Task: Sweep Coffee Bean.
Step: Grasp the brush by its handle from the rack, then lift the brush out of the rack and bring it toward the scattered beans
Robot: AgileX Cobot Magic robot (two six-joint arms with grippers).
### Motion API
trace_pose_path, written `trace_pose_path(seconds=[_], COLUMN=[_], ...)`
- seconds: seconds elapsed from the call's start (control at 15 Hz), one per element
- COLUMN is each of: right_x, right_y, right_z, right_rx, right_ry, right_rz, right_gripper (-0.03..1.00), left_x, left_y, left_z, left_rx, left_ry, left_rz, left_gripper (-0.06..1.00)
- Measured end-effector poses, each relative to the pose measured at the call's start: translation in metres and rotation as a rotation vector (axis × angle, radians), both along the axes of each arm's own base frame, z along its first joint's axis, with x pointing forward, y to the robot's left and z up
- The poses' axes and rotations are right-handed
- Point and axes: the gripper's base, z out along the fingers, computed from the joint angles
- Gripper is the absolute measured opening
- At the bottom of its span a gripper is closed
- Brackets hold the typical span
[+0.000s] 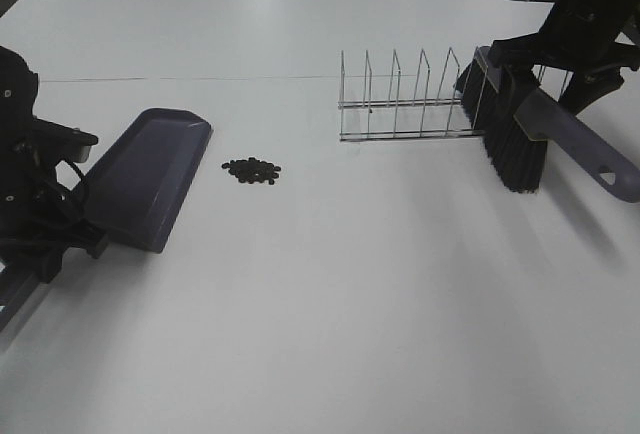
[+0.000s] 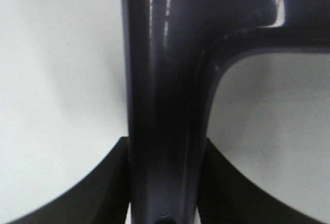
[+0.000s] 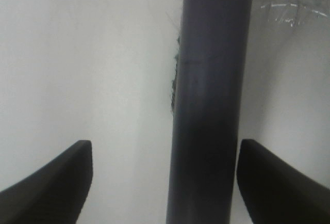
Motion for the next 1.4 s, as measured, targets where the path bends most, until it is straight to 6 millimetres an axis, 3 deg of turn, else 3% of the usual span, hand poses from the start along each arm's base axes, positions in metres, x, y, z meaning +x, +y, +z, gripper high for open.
trace_pose_path(seconds=[0.4,0.67,0.87,1.0,1.07,1.27,1.4], right_x=[0.012,0.015,0.015,0.015,0.015,0.013,0.009], right_y=[-0.001,-0.001,-0.001,-0.001,-0.002,-0.005,-0.006], right_z=[-0.013,-0.029,-0.031,-0.031,-0.031,-0.026,-0.009], right_rx=[-0.01,-0.011,-0.011,-0.013,-0.015,-0.054,-0.068], right_ry=[-0.075,-0.053,-0.049,-0.049,-0.047,-0.035,-0.055], right_rz=[-0.017,-0.019,-0.019,-0.02,-0.032,-0.049,-0.051], right_gripper=[0.64,0.63,0.61,0.47,0.33,0.31,0.31], left_x=[0.0,0.0,0.0,0.0,0.0,-0.001,-0.002], left_y=[0.0,0.0,0.0,0.0,0.0,0.0,0.0], left_z=[0.0,0.0,0.0,0.0,0.0,0.0,0.0], left_rx=[-0.001,-0.001,-0.001,-0.002,-0.002,-0.003,-0.003], left_ry=[0.0,0.0,0.0,0.001,0.001,0.011,0.023], left_rz=[0.001,0.001,0.001,0.002,0.002,0.01,0.017], left_gripper=[0.33,0.33,0.33,0.33,0.33,0.33,0.33])
